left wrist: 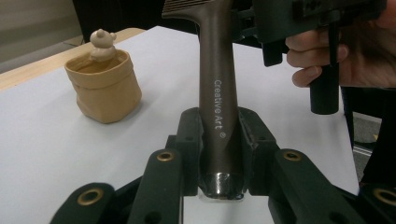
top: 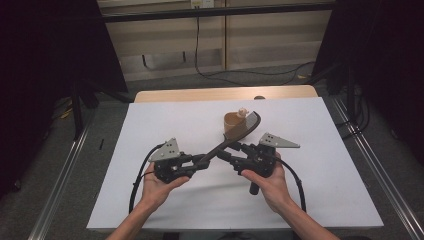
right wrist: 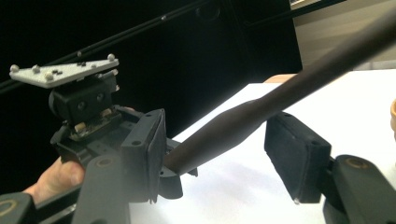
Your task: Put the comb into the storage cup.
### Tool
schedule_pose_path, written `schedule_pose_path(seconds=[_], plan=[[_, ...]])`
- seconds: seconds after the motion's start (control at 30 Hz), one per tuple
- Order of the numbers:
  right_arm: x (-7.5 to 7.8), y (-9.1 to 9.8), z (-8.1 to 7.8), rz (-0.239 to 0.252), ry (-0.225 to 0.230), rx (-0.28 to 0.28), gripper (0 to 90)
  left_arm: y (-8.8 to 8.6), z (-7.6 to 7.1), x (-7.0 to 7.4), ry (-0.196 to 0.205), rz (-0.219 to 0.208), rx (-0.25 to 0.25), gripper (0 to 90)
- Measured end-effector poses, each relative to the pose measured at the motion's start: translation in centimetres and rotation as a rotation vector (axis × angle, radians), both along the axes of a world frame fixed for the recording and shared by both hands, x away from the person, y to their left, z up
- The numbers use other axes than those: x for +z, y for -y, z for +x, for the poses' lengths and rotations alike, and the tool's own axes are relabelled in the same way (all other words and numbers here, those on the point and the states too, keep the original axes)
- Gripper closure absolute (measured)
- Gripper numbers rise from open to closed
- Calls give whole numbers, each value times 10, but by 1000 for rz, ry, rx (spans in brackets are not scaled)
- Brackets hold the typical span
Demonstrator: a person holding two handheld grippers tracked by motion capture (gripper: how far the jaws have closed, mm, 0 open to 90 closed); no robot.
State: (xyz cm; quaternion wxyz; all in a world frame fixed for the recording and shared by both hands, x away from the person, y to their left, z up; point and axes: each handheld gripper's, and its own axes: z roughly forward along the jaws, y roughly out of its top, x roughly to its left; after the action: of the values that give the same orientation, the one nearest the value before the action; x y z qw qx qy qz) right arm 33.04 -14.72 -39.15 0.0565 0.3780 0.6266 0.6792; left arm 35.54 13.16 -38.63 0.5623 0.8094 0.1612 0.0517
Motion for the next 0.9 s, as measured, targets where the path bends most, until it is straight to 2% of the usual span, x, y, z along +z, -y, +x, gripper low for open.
schedule_pose_path(seconds=[0.2,0.43,0.57,0.73,0.9], plan=[[-3,-2,3,52,-45,-8,471,0,0,0,1,-1,3,727],[-6,-6,4,76,-74,-7,558,0,0,-1,7,6,4,727],[-8,-6,5,118,-105,-10,615,0,0,0,13,5,6,727],[-10,-7,7,134,-122,-18,626,0,0,-1,19,10,11,727],[-13,-5,9,203,-181,-9,645,2,0,-3,37,17,11,727]])
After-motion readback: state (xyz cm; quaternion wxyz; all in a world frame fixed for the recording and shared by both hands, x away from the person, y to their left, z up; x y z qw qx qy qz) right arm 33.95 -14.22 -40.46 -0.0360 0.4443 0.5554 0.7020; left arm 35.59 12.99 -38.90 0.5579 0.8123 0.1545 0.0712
